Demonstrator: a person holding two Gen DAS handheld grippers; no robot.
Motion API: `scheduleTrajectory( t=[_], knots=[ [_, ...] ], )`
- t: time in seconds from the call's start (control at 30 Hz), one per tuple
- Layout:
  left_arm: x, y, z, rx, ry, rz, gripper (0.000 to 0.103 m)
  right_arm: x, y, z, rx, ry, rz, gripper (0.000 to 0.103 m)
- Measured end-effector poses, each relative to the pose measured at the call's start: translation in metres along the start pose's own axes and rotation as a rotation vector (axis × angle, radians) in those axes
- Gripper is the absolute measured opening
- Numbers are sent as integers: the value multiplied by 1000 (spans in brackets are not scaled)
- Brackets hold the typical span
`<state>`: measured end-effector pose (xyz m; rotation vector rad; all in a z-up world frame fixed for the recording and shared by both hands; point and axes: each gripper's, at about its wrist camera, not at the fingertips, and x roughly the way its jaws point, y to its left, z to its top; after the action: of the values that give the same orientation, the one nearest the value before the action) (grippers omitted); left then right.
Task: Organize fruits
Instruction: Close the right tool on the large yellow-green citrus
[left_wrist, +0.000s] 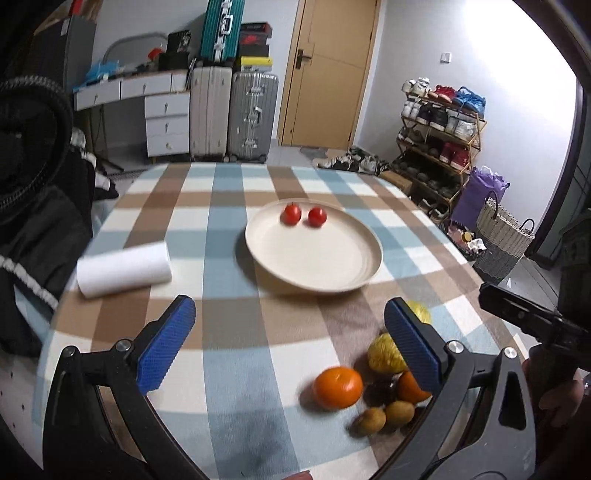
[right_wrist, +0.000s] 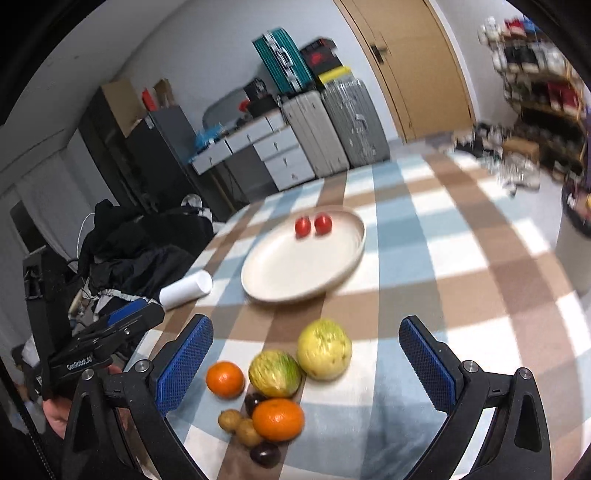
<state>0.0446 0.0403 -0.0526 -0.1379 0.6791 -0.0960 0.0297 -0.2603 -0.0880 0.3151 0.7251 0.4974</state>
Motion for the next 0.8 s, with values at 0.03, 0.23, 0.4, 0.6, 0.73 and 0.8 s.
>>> scheduleTrajectory(
  t=[0.03, 0.23, 0.4, 0.6, 0.73, 0.8],
  knots=[
    [4, 2, -3, -8, 12, -1, 102, 4, -3, -2, 16, 16, 10, 103],
    [25, 8, -8, -26, 53, 0, 102, 32, -22, -7, 109, 95, 45, 103],
    [34, 5, -7, -13, 67, -5, 102, 45, -28, -6, 145, 131, 70, 102],
    [42, 4, -8, -9, 78, -12, 102, 62, -29, -6, 170, 181, 82, 90],
    [47, 4, -8, -9, 85, -11, 102, 70, -27, -7, 167, 209, 68, 79],
    [49, 4, -7, -9, 87, -12, 102, 73, -29, -7, 176, 215, 65, 72]
  ],
)
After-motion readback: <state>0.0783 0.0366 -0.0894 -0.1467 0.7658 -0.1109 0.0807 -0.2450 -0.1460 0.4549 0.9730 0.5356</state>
